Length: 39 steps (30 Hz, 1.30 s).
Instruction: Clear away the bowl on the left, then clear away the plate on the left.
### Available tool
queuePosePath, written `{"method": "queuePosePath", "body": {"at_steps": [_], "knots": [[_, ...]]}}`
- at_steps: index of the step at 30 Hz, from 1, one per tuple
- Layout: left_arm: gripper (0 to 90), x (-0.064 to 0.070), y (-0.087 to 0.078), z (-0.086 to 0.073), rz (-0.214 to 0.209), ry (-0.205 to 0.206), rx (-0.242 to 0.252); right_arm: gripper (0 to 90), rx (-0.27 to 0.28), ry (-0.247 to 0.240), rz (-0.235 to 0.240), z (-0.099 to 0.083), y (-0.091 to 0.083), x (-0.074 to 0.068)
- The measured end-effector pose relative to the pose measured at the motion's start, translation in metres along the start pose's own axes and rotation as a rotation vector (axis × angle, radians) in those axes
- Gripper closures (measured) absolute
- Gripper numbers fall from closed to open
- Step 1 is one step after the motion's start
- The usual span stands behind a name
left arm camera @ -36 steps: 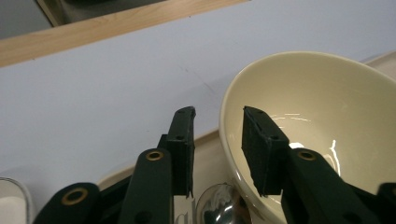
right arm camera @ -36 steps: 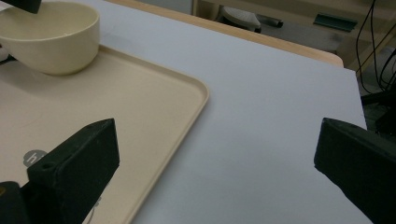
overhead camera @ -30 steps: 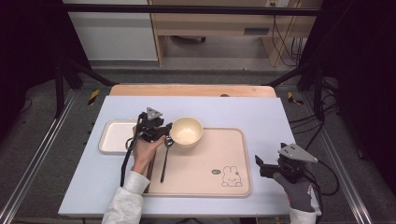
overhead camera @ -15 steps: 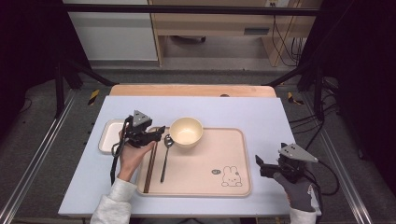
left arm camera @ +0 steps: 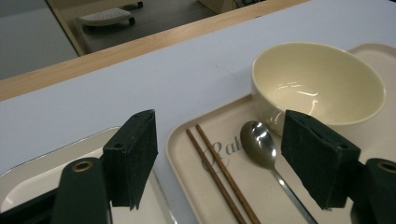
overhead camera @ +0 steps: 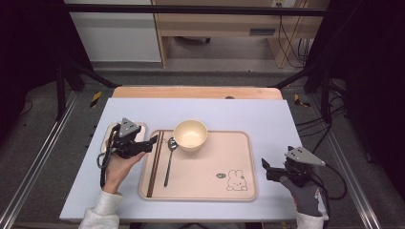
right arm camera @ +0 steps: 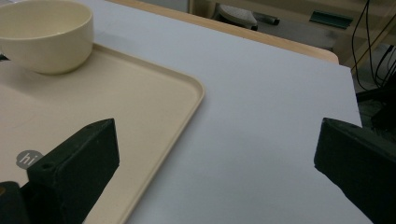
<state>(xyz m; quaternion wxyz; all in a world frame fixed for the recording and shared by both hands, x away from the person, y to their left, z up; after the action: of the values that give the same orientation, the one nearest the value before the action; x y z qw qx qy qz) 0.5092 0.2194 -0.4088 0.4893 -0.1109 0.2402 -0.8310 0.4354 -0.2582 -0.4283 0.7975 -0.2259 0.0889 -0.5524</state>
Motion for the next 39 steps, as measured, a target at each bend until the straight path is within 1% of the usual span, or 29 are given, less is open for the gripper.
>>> {"method": "queuePosePath", "body": {"at_steps": [1, 4, 7, 8, 10, 12, 19, 21, 23, 26, 29, 32, 35, 39], "knots": [[26.4, -0.001, -0.001, -0.001, 0.0, 0.002, -0.002, 0.3, 0.0, 0.007, 0.002, 0.0, -0.001, 0.0], [25.0, -0.006, -0.005, -0.005, -0.001, 0.002, -0.005, 0.3, 0.003, 0.006, -0.002, 0.0, -0.002, 0.001], [23.9, -0.011, -0.009, -0.009, 0.008, 0.003, -0.008, 0.3, 0.004, 0.008, -0.003, 0.0, -0.002, 0.002], [23.6, -0.014, -0.011, -0.012, 0.012, -0.007, -0.006, 0.3, 0.005, 0.008, -0.003, 0.0, -0.002, 0.002], [23.2, -0.018, -0.015, -0.014, 0.02, -0.005, -0.013, 0.3, 0.005, 0.01, -0.003, 0.0, -0.002, 0.002], [22.9, -0.021, -0.017, -0.016, 0.028, -0.013, -0.011, 0.3, 0.005, 0.009, -0.004, 0.0, -0.002, 0.002], [22.6, -0.041, -0.029, -0.021, 0.069, -0.031, -0.005, 0.3, 0.004, 0.009, -0.003, 0.0, -0.002, 0.002], [22.5, -0.05, -0.032, -0.022, 0.083, -0.037, -0.01, 0.3, 0.001, 0.011, -0.004, 0.0, -0.002, 0.002], [22.4, -0.055, -0.033, -0.023, 0.093, -0.039, -0.008, 0.3, 0.003, 0.01, -0.004, 0.0, -0.002, 0.002], [22.2, -0.065, -0.034, -0.024, 0.11, -0.054, -0.017, 0.3, 0.005, 0.014, -0.004, 0.0, -0.003, 0.002], [21.9, -0.073, -0.035, -0.024, 0.128, -0.059, -0.027, 0.3, 0.009, 0.006, -0.005, 0.0, -0.003, 0.003], [21.9, -0.082, -0.036, -0.025, 0.147, -0.067, -0.032, 0.3, 0.006, 0.013, -0.002, 0.0, -0.003, 0.003], [21.9, -0.089, -0.037, -0.026, 0.148, -0.08, -0.036, 0.3, 0.002, 0.014, 0.001, 0.0, -0.002, 0.002], [21.7, -0.101, -0.034, -0.029, 0.165, -0.094, -0.055, 0.3, 0.002, 0.011, 0.001, -0.001, -0.002, 0.002]]}}
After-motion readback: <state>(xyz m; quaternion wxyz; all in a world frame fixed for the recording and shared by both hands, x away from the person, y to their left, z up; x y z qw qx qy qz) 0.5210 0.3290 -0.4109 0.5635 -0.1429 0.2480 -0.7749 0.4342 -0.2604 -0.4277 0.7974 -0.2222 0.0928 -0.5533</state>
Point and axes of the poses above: each handheld gripper's, and its own axes: y roughly forward along the jaws, z roughly out of its top, x roughly to its right, the point moved 2 cm from there along y, roughly forward along the jaws, and after that the axes turned 1 degree about -y, right-handed, at the moved point
